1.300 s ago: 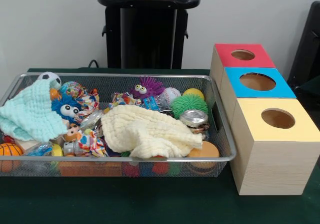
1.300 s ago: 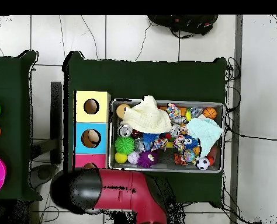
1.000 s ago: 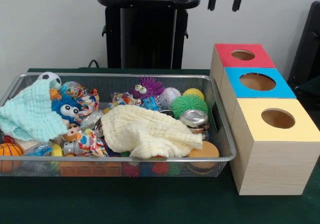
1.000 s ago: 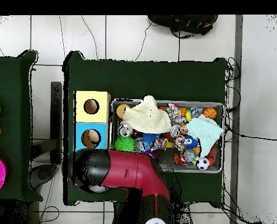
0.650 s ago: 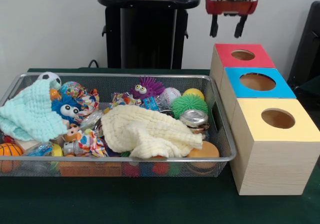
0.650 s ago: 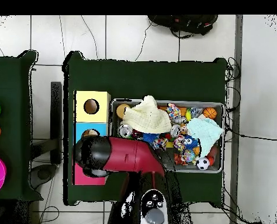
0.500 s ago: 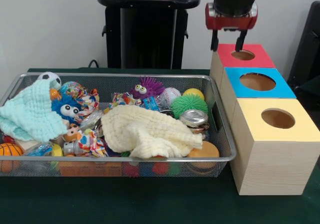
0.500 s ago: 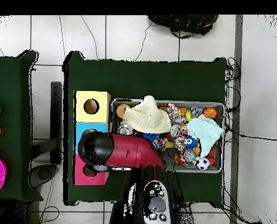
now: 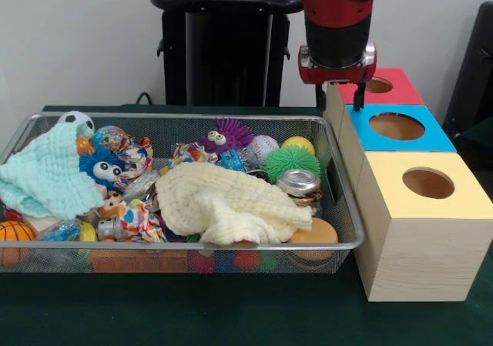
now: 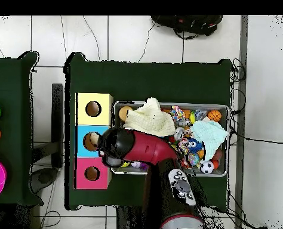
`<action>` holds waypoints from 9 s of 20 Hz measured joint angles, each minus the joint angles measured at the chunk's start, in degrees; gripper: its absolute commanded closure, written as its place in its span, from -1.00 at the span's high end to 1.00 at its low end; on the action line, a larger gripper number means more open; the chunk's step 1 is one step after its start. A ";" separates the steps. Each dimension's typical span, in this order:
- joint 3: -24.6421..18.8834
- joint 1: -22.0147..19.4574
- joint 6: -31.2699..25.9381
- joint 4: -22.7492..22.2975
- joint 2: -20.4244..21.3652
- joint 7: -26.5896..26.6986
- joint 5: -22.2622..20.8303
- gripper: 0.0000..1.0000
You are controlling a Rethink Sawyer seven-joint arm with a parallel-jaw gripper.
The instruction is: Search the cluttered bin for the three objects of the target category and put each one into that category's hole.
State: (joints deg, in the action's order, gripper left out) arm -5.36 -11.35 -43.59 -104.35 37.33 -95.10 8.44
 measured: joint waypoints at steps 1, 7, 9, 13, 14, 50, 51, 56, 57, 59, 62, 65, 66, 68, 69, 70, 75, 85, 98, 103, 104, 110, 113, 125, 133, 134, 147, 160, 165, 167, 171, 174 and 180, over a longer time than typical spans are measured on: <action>-0.87 -1.14 -0.07 -0.21 -0.29 0.01 0.28 1.00; -4.66 -5.30 -0.05 -1.60 -0.89 0.01 0.71 1.00; -5.47 -6.18 -0.02 -1.95 -1.01 0.00 0.71 1.00; -6.37 -7.04 0.02 -2.34 -1.04 0.00 0.69 1.00; -6.51 -7.14 0.02 -2.37 -1.04 0.00 0.69 1.00; -6.68 -3.02 -25.91 26.73 -2.02 0.00 -14.63 1.00; -6.68 -2.70 -24.46 26.95 -1.60 0.00 -15.74 1.00; -6.68 -2.19 -21.13 26.95 -0.37 0.00 -17.59 1.00; -6.68 -2.16 -20.68 26.95 -0.15 0.00 -17.77 1.00; -6.68 -2.17 -19.03 26.84 0.55 0.00 -18.04 1.00; -6.69 -2.34 -16.92 25.89 1.37 0.00 -18.04 1.00; -6.70 -3.07 -14.03 23.99 2.35 0.00 -18.07 1.00; -6.72 -3.30 -13.56 23.62 2.51 0.00 -18.05 1.00; -6.71 -4.21 -12.55 22.73 2.86 0.00 -18.05 1.00; -6.71 -4.78 -12.35 22.40 2.92 0.00 -18.05 1.00; -6.71 -5.31 -12.35 22.21 2.92 0.00 -18.05 1.00; -6.72 -7.67 -12.34 21.39 2.93 0.00 -18.05 1.00; -6.82 -9.63 -8.07 16.13 3.98 0.00 -18.04 1.00; -6.87 -8.54 4.95 6.38 6.28 0.00 -18.02 1.00; -6.91 -8.65 5.02 5.55 5.76 0.00 -18.01 1.00; -6.91 -8.67 5.02 5.55 5.70 0.00 -18.01 1.00; -6.93 -9.11 5.02 5.55 5.11 0.00 -18.01 1.00; -6.94 -9.14 5.02 5.51 5.10 0.00 -18.01 1.00; -6.94 -8.04 7.90 3.21 5.11 0.00 -18.00 1.00; -6.94 -7.60 8.94 2.62 4.99 0.00 -17.99 1.00; -6.94 -7.60 8.94 2.63 4.99 0.00 -17.99 1.00; -6.94 -7.66 8.96 2.65 3.30 0.00 -17.98 1.00; -6.96 -10.20 11.71 2.66 -1.57 0.00 -17.97 1.00; -6.99 -11.13 11.55 2.69 -1.89 0.00 -17.97 1.00; -7.04 -11.34 11.38 2.70 -1.90 0.00 -17.97 1.00; -7.29 -11.80 11.17 2.71 -1.95 0.00 -17.97 1.00; -7.47 -12.12 11.17 2.71 -2.00 0.00 -17.97 1.00; -7.72 -13.04 9.76 3.35 -2.52 0.00 -17.97 1.00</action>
State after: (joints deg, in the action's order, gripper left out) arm -13.08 -24.39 -33.83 -101.00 34.81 -95.10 -9.53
